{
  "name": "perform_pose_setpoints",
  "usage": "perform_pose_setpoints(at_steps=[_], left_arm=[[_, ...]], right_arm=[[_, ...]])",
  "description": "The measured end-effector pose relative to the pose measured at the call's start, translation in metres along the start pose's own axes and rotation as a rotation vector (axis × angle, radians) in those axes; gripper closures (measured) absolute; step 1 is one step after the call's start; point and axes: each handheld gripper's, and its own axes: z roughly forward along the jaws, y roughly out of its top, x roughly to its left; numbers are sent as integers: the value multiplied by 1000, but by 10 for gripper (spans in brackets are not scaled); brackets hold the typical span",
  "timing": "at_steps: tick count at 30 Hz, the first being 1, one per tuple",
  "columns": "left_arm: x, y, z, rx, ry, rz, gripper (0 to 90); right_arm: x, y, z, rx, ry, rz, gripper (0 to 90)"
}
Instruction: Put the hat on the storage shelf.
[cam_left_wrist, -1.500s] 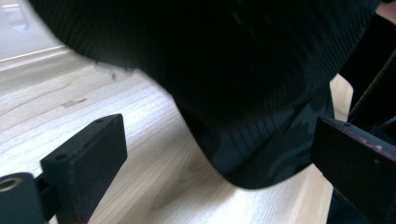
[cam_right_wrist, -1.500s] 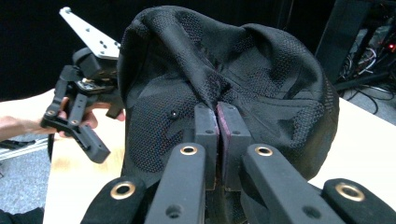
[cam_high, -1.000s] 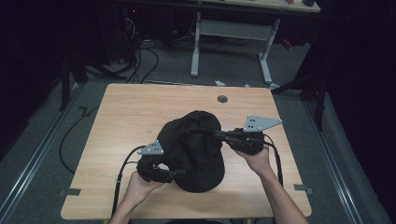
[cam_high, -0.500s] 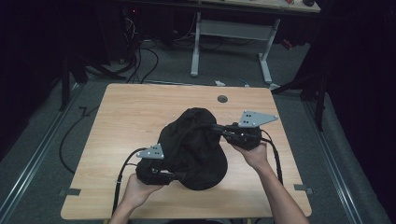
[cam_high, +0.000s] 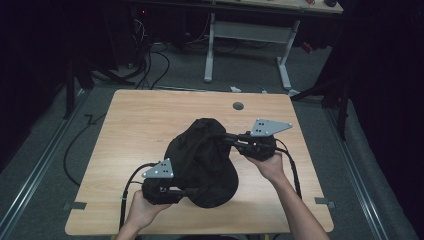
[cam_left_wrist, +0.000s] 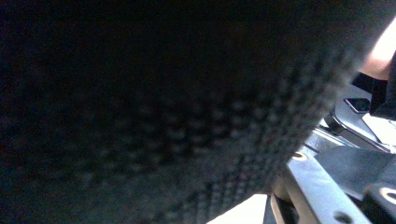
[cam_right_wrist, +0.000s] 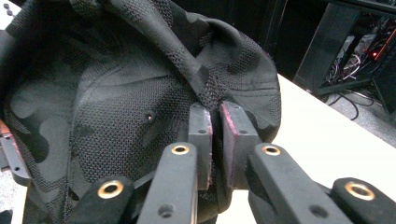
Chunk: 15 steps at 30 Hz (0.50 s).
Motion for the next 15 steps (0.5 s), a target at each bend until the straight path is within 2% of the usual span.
perform_pose_setpoints(at_steps=[3,9,11,13,14,15], left_arm=[[-2,0,-2,-10,11,21,711],[-2,0,-3,-25,24,27,713],[-2,0,-3,-36,32,30,713],[-2,1,-4,-41,34,32,713],[-2,2,-5,-53,39,32,713],[-2,2,-5,-53,39,32,713]], right_arm=[[0,0,0,0,7,20,720],[-1,-5,-1,16,-7,40,614],[-4,-8,-2,43,-16,67,543],[-5,-9,-3,48,-17,74,535],[-7,-11,-4,77,-28,94,523],[-7,-11,-4,77,-28,94,523]])
